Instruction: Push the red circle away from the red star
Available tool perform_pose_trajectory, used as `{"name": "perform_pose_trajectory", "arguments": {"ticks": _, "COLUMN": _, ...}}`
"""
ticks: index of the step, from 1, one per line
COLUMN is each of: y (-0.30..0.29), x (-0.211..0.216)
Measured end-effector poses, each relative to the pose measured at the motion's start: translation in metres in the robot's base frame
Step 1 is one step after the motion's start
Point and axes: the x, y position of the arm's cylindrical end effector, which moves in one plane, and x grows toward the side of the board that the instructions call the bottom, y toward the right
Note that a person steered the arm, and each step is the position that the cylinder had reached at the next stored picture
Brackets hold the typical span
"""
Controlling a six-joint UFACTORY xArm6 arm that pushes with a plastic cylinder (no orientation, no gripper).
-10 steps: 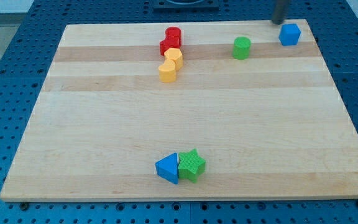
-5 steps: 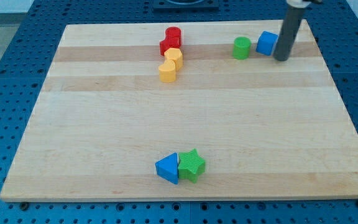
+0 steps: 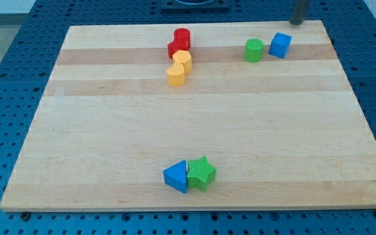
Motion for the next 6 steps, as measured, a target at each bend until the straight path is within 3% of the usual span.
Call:
{"name": "perform_pose_trajectory", "arguments": {"ticks": 2, "y": -0.144, "x": 0.057}}
{"name": "perform_pose_trajectory", "arguments": {"ticks": 4, "y": -0.187, "x": 0.043}}
{"name": "perform_pose_trajectory", "arguments": {"ticks": 5, "y": -0.261, "x": 0.048}}
{"name": "perform_pose_trajectory", "arguments": {"ticks": 6, "y": -0.313, "x": 0.084}}
